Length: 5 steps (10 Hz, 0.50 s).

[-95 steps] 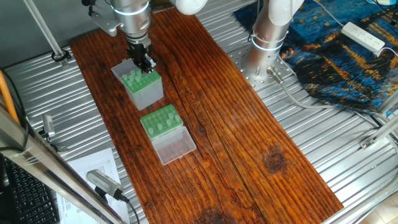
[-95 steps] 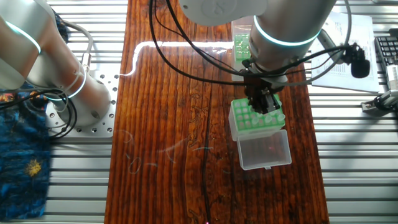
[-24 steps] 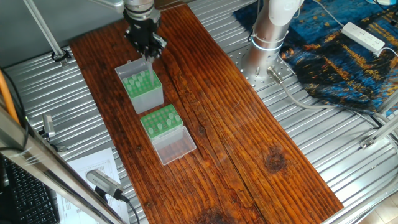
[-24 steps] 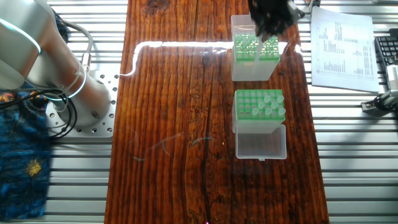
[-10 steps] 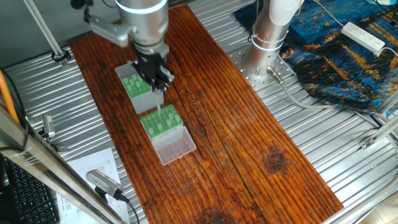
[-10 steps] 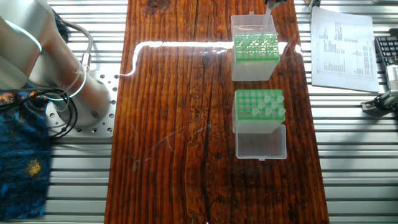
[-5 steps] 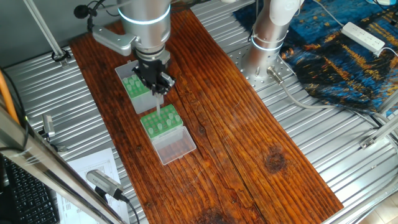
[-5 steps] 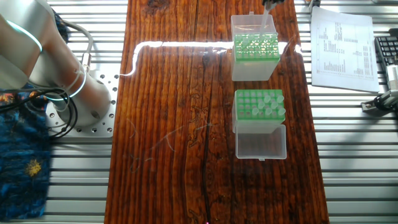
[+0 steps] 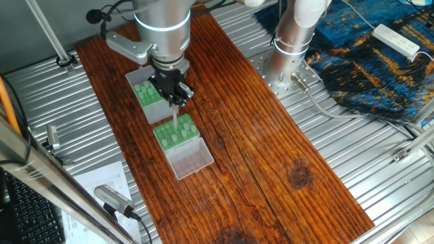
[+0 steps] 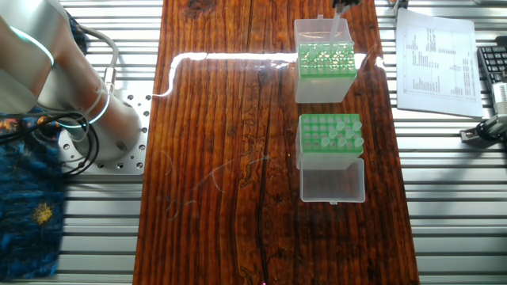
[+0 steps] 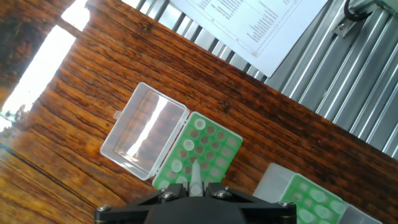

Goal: Transfer all large pipette tips from one holder to another

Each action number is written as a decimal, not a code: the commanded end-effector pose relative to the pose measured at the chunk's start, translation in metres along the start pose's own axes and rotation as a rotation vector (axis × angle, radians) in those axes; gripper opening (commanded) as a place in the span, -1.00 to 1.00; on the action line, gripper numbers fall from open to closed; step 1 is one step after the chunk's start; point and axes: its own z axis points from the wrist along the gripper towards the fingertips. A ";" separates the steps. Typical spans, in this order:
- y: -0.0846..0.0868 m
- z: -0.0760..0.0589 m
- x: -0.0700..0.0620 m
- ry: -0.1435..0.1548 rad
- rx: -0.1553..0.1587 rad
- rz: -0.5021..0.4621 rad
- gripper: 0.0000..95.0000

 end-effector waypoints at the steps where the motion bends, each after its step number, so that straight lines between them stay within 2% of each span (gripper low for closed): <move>1: 0.000 0.000 0.000 -0.006 -0.004 0.000 -1.00; 5: 0.002 0.004 -0.001 -0.004 -0.002 0.003 -1.00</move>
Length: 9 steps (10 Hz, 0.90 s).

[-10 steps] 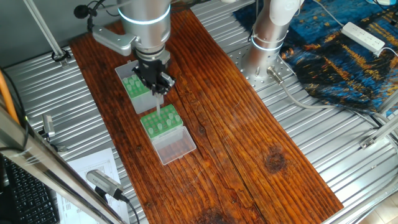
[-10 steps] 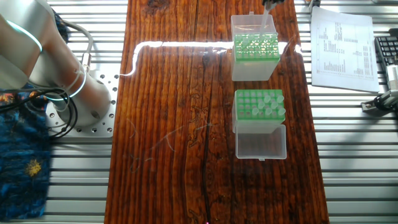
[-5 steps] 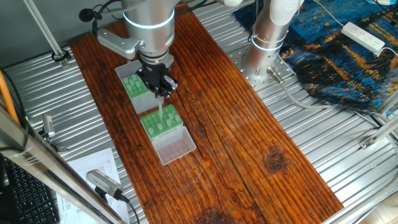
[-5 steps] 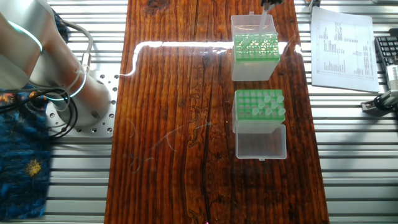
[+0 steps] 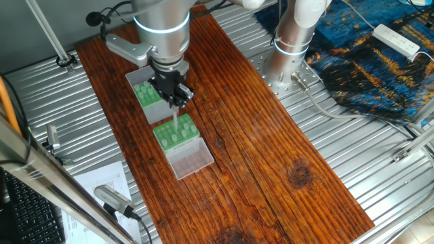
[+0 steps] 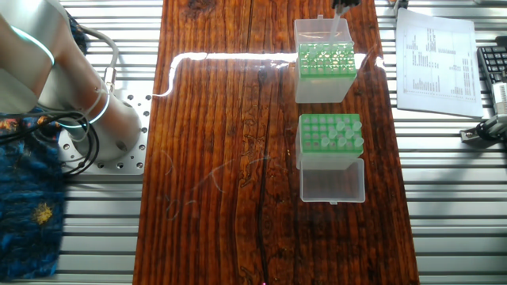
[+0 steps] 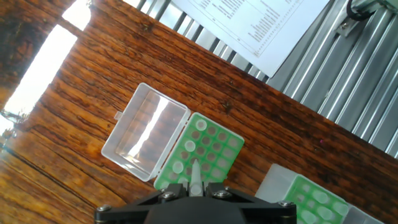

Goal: Transfer all large pipette tips from one holder to another

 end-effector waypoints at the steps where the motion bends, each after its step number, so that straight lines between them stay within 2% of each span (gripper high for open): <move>1: -0.001 0.002 -0.002 -0.002 -0.002 -0.003 -1.00; 5: 0.001 0.006 -0.002 -0.001 -0.006 0.006 -1.00; 6: 0.000 0.009 -0.002 0.001 -0.006 -0.004 -0.60; 9: -0.002 0.012 -0.002 0.003 -0.008 -0.010 -0.60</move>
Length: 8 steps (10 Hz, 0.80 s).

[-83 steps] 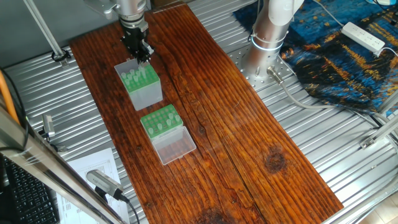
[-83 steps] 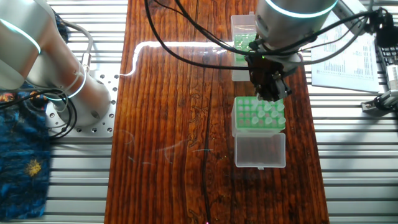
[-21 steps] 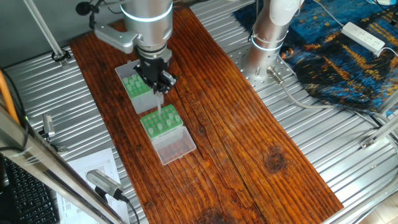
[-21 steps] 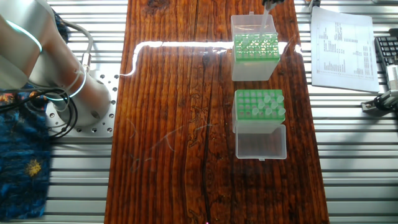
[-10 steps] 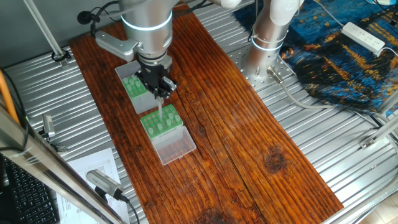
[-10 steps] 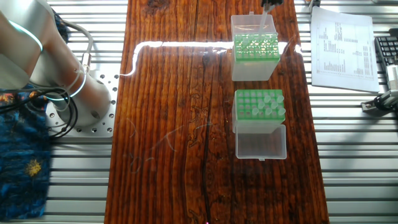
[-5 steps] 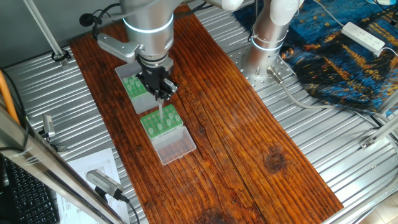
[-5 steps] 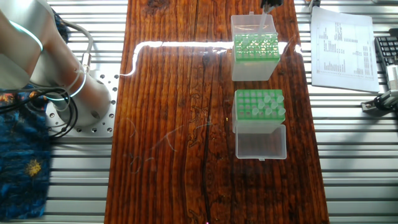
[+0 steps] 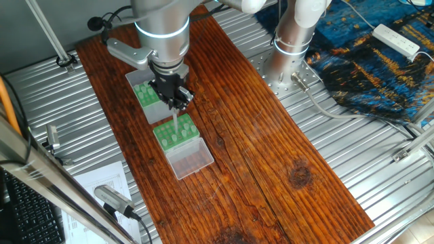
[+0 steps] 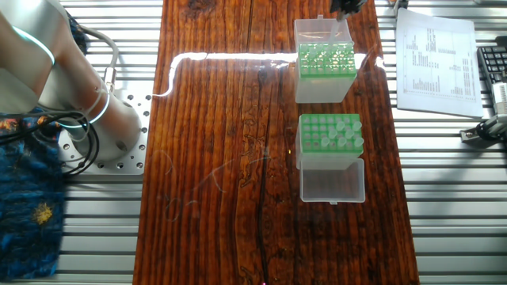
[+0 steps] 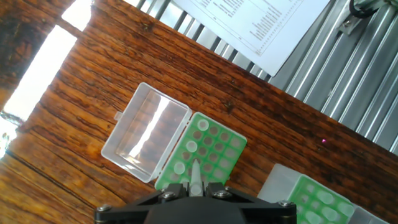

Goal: Transfer all large pipette tips from one holder to another

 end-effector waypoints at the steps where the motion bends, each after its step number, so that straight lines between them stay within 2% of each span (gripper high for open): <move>1: 0.000 0.000 0.000 0.001 0.000 0.000 -0.60; 3: -0.004 0.001 0.004 0.008 0.011 0.008 -0.60; 5: -0.028 0.002 0.019 0.013 0.021 -0.001 -0.60; 6: -0.051 0.004 0.030 0.015 0.024 -0.012 -0.60; 8: -0.089 0.012 0.043 0.016 0.024 -0.040 -0.60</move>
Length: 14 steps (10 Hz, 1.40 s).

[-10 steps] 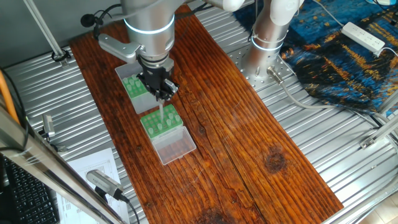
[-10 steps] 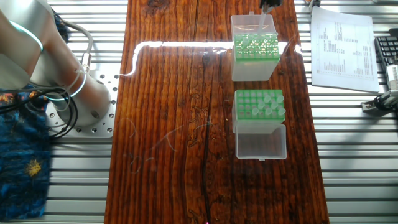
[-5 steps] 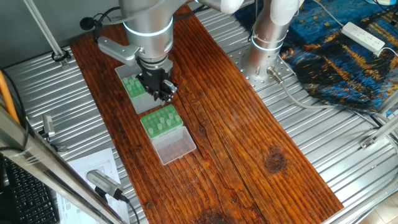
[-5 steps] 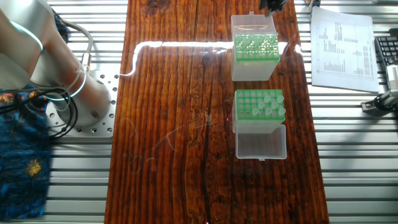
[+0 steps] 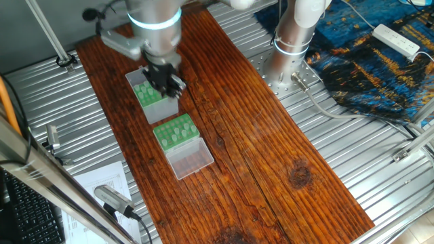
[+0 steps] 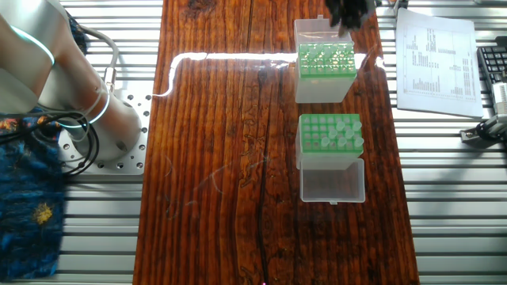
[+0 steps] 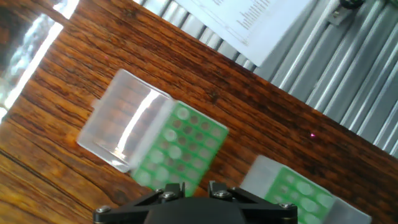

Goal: Transfer all large pipette tips from one holder to another

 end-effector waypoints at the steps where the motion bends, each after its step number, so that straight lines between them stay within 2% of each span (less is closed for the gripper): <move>1: -0.035 0.012 0.012 0.001 -0.003 -0.040 -0.60; 2: -0.050 0.023 0.019 -0.004 -0.007 -0.062 -0.60; 3: -0.057 0.033 0.022 -0.004 -0.007 -0.081 -0.60; 5: -0.061 0.051 0.028 0.001 -0.009 -0.119 -0.60; 8: -0.069 0.064 0.034 0.005 -0.013 -0.214 -0.60; 10: -0.073 0.074 0.037 0.008 -0.027 -0.269 -0.60; 14: -0.080 0.090 0.044 -0.016 -0.052 -0.323 -0.60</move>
